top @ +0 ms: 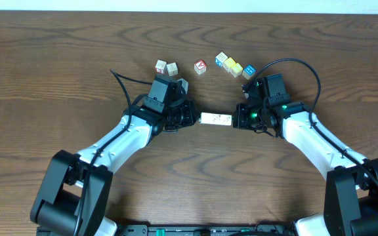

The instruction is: Lift 3 blocks

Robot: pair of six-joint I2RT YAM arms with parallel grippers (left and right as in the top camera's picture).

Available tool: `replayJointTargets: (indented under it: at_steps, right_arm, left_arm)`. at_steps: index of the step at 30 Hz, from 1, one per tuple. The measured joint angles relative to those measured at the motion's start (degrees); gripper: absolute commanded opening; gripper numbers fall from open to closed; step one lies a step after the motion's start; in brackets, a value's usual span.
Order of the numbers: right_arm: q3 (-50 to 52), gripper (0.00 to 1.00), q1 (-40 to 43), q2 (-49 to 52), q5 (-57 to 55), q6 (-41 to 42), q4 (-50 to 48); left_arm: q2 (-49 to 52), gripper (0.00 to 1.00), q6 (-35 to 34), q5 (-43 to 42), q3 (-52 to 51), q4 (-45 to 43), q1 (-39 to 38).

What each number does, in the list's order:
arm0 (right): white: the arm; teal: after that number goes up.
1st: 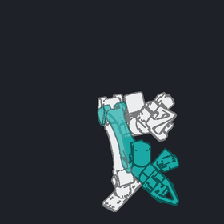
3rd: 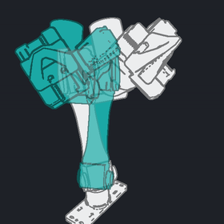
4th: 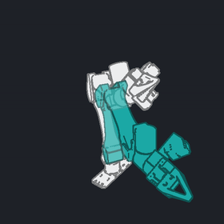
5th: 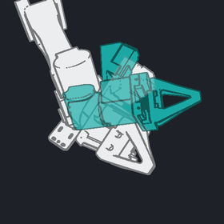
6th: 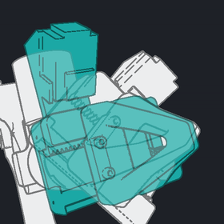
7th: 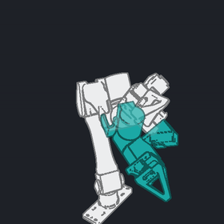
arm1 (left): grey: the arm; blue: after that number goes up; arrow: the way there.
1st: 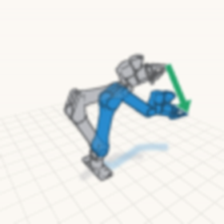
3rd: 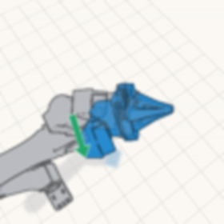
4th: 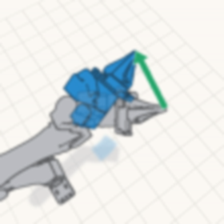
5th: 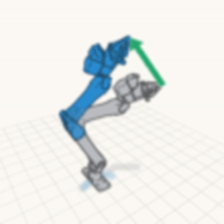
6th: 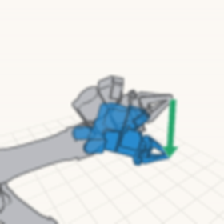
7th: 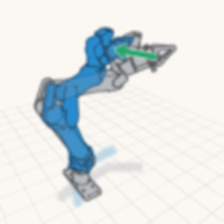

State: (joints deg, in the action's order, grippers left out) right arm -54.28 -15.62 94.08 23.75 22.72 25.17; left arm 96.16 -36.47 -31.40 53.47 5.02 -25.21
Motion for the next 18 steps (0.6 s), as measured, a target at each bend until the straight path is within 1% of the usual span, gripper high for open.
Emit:
replayJointTargets:
  at_steps: [18]
  right_arm:
    - [-1.55,0.01,0.0,0.0,0.22,0.35,2.08]
  left_arm:
    - [-0.28,0.07,-1.25,-0.11,0.0,0.55,0.04]
